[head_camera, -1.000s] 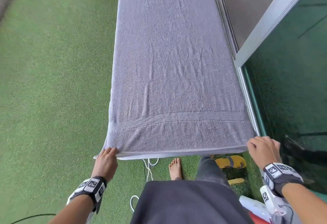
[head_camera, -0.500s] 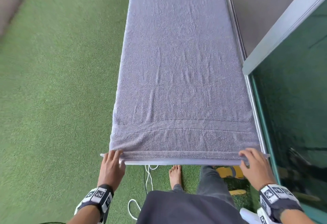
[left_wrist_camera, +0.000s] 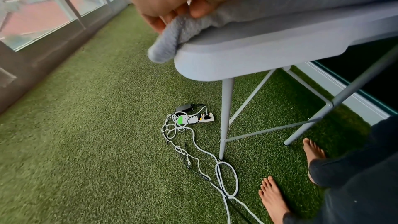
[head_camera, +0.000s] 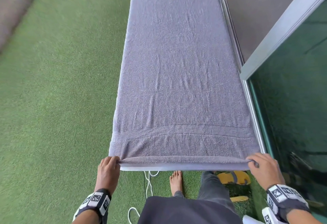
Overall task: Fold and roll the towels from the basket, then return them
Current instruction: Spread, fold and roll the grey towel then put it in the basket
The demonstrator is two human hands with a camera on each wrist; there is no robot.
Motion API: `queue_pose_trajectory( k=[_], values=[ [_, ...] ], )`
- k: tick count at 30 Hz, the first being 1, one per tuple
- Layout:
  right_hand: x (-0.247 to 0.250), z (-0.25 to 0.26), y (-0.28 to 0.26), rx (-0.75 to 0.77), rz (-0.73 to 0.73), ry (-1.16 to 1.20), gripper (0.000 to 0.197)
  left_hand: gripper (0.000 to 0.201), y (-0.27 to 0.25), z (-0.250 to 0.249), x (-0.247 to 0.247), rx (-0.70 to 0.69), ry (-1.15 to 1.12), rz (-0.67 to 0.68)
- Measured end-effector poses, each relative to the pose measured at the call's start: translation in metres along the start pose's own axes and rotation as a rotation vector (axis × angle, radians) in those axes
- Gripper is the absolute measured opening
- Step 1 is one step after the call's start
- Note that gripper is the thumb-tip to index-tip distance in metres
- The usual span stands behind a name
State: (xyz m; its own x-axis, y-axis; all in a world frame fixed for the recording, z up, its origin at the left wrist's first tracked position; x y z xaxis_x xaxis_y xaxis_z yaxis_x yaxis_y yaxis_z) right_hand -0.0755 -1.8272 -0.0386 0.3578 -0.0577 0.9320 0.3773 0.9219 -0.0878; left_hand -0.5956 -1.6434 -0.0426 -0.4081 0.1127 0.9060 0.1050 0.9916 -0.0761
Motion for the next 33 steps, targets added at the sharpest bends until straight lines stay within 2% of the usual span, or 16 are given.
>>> queue_pose_trajectory(
  k=[3,5,7,9,12,14,17,19,22,28,31,33],
  values=[
    [0.001,-0.009,-0.003,-0.013,0.014,-0.123,0.026,0.025,0.004,-0.002,-0.002,-0.032,0.041,0.032],
    [0.001,-0.008,0.001,-0.036,0.025,-0.151,0.031,0.025,0.011,-0.007,-0.004,-0.030,0.084,0.072],
    [-0.002,-0.009,0.007,-0.087,0.058,-0.137,0.026,0.017,0.020,-0.008,-0.008,-0.007,0.121,0.114],
    [-0.002,-0.010,0.010,-0.138,0.073,-0.129,0.013,0.017,0.028,-0.005,-0.006,0.039,0.179,0.098],
    [0.007,-0.010,0.009,-0.163,0.031,-0.171,0.021,0.032,0.031,-0.009,0.004,0.101,0.213,0.013],
    [0.008,-0.003,0.007,-0.135,-0.003,-0.094,0.020,0.037,0.025,-0.021,0.005,0.052,0.169,-0.013],
    [-0.009,0.014,-0.003,0.020,0.038,0.044,0.030,0.045,0.002,-0.038,-0.008,-0.153,0.090,0.064],
    [-0.018,0.010,-0.008,0.040,0.070,0.028,0.032,0.043,-0.006,-0.036,-0.013,-0.183,0.076,0.079],
    [-0.018,-0.002,-0.007,-0.014,0.048,0.009,0.033,0.037,-0.002,-0.027,-0.011,-0.143,0.076,0.041],
    [-0.003,0.004,0.006,-0.030,0.009,0.044,0.027,0.038,0.015,-0.034,-0.001,-0.177,0.042,-0.066],
    [-0.001,0.001,0.010,-0.037,0.017,0.013,0.020,0.032,0.019,-0.034,-0.002,-0.160,0.074,0.011],
    [0.001,-0.002,0.012,-0.042,0.023,-0.078,0.017,0.016,0.021,-0.030,0.001,-0.122,0.122,0.039]
  ],
)
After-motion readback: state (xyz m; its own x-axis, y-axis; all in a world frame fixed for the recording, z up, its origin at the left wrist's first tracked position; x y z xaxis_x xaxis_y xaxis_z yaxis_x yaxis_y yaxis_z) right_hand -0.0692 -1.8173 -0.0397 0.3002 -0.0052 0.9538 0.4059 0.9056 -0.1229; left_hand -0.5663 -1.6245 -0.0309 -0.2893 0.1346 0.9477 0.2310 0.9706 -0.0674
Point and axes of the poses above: each hand's wrist, its own y-axis towards the middle knuckle, its own x-axis out of the back of the hand, z = x × y, the point moved 7 cm from there along y, towards the middle knuckle, and after that the axes turned 7 degrees about x, right-handed, at the moved point
